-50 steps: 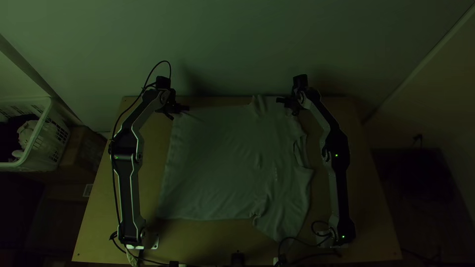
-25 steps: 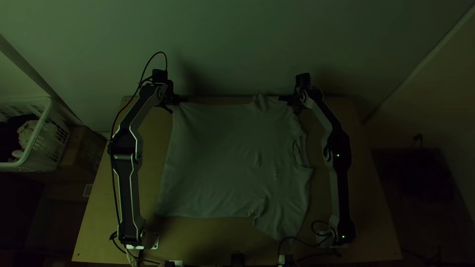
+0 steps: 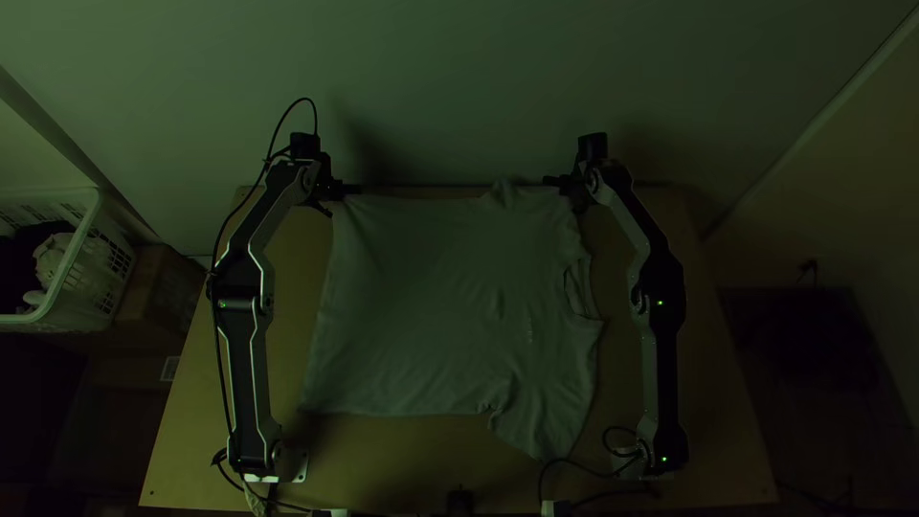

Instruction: Fold the t-shirt

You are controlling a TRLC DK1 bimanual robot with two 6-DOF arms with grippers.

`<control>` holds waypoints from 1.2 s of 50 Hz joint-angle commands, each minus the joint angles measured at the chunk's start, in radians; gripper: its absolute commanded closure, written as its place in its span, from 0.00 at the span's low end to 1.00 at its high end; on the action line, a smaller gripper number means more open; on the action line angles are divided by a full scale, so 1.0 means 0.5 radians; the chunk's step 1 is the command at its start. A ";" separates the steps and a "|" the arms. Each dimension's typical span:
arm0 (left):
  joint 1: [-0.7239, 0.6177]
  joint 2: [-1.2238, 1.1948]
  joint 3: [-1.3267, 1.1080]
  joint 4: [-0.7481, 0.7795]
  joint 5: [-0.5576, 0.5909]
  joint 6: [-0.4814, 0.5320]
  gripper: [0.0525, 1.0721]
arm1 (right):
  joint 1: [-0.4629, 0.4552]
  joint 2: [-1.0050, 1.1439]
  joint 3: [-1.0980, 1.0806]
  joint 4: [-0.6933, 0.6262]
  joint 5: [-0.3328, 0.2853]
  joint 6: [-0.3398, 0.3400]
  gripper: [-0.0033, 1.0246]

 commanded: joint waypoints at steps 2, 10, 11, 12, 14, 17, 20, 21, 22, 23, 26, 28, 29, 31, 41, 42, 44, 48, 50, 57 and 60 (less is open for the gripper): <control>0.048 -0.154 -0.035 -0.010 0.004 -0.054 0.97 | -0.011 -0.161 -0.069 -0.034 0.038 0.004 0.97; 0.064 -0.221 -0.158 -0.040 0.074 -0.064 0.97 | -0.017 -0.247 -0.179 -0.092 0.038 -0.020 0.97; 0.067 -0.233 -0.182 -0.040 0.087 -0.064 0.97 | -0.017 -0.250 -0.179 -0.117 0.038 -0.020 0.97; 0.067 -0.246 -0.201 -0.037 0.087 -0.064 0.97 | -0.017 -0.253 -0.179 -0.151 0.038 -0.027 0.97; 0.067 -0.273 -0.244 -0.034 0.090 -0.061 0.97 | -0.017 -0.260 -0.182 -0.194 0.038 -0.033 0.97; 0.067 -0.313 -0.299 -0.028 0.111 -0.058 0.97 | -0.017 -0.281 -0.219 -0.209 0.038 -0.039 0.97; 0.073 -0.356 -0.376 0.000 0.117 -0.054 0.97 | -0.017 -0.318 -0.284 -0.209 0.038 -0.051 0.97; 0.076 -0.374 -0.403 0.015 0.127 -0.051 0.97 | -0.017 -0.330 -0.302 -0.209 0.038 -0.051 0.97; 0.079 -0.390 -0.437 0.033 0.127 -0.051 0.97 | -0.017 -0.345 -0.323 -0.209 0.038 -0.051 0.97; 0.079 -0.408 -0.468 0.049 0.127 -0.048 0.97 | -0.017 -0.358 -0.345 -0.209 0.038 -0.054 0.97; 0.082 -0.454 -0.563 0.098 0.127 -0.036 0.97 | -0.011 -0.398 -0.409 -0.206 0.038 -0.063 0.97; 0.082 -0.485 -0.618 0.116 0.127 -0.030 0.97 | -0.008 -0.422 -0.443 -0.206 0.038 -0.070 0.97; 0.085 -0.500 -0.643 0.128 0.127 -0.027 0.97 | -0.008 -0.434 -0.461 -0.206 0.038 -0.073 0.97; 0.091 -0.531 -0.695 0.150 0.127 -0.027 0.97 | -0.008 -0.459 -0.498 -0.203 0.038 -0.079 0.97; 0.100 -0.660 -0.897 0.208 0.127 -0.024 0.97 | -0.008 -0.612 -0.707 -0.181 0.038 -0.097 0.97; 0.097 -0.672 -0.916 0.211 0.127 -0.021 0.97 | -0.005 -0.631 -0.735 -0.175 0.038 -0.103 0.97; 0.100 -0.700 -0.962 0.233 0.127 -0.018 0.97 | -0.005 -0.664 -0.781 -0.166 0.041 -0.109 0.97; 0.097 -0.764 -1.051 0.279 0.127 -0.008 0.97 | -0.002 -0.732 -0.870 -0.160 0.041 -0.116 0.97; 0.094 -0.792 -1.094 0.291 0.127 -0.005 0.97 | -0.002 -0.769 -0.919 -0.151 0.044 -0.119 0.97; 0.088 -0.878 -1.225 0.319 0.127 0.001 0.97 | 0.008 -0.888 -1.097 -0.105 0.051 -0.131 0.97; 0.085 -0.914 -1.268 0.322 0.127 0.001 0.97 | 0.014 -0.934 -1.167 -0.095 0.060 -0.131 0.97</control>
